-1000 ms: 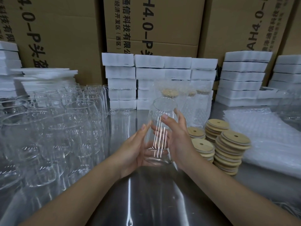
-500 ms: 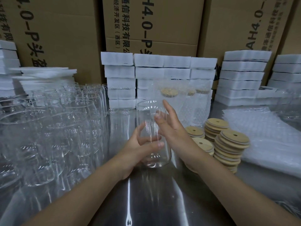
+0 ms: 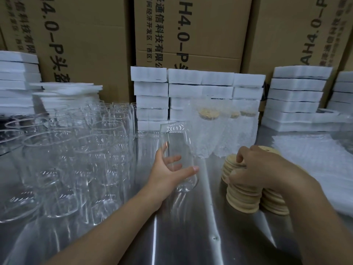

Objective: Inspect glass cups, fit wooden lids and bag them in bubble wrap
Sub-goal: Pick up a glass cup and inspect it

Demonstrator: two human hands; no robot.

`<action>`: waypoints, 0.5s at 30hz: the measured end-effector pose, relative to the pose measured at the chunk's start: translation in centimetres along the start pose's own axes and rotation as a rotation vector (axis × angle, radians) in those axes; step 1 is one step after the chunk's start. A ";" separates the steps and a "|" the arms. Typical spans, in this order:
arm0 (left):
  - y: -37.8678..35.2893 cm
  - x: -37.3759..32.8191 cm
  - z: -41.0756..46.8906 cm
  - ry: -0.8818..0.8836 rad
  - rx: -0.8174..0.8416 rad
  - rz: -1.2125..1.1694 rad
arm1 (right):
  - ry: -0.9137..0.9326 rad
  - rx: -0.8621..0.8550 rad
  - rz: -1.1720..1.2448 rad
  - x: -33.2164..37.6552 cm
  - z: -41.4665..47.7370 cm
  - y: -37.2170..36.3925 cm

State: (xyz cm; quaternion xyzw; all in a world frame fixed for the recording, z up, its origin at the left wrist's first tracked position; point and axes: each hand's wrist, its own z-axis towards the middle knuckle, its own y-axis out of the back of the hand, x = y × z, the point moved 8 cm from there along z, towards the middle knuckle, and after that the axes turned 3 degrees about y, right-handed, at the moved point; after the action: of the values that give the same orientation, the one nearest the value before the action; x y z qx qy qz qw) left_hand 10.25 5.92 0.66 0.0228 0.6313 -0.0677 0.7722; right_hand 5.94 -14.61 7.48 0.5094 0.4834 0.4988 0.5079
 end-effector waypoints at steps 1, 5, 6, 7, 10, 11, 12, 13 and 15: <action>0.0 0.1 0.0 -0.001 0.000 0.001 | 0.008 0.013 0.010 0.0 -0.1 0.0; 0.0 0.2 0.0 -0.001 0.013 0.006 | 0.048 0.020 0.014 0.3 -0.4 0.0; 0.0 0.2 0.0 -0.003 0.013 0.012 | 0.056 0.002 0.051 0.4 -0.4 0.2; 0.0 0.3 0.1 -0.003 0.011 0.021 | 0.065 -0.027 0.100 0.5 -0.4 0.5; 0.3 0.3 0.2 -0.013 -0.011 0.066 | 0.136 -0.223 0.241 1.2 -0.4 1.8; 0.3 0.3 0.2 -0.020 -0.021 0.097 | 0.165 -0.319 0.314 1.5 -0.5 2.3; 0.4 0.3 0.2 -0.029 -0.031 0.134 | 0.189 -0.416 0.405 1.7 -0.6 2.9; 0.5 0.2 0.2 -0.040 -0.039 0.171 | 0.207 -0.504 0.501 1.9 -0.8 3.3; 0.4 0.0 0.3 -0.062 -0.046 0.237 | 0.234 -0.645 0.657 2.0 -1.2 3.9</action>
State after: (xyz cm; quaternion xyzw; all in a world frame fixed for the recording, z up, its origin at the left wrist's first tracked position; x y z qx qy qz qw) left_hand 10.56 6.28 0.67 0.0776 0.6014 0.0380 0.7943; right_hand 4.74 -12.64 11.45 0.3920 0.1709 0.8117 0.3977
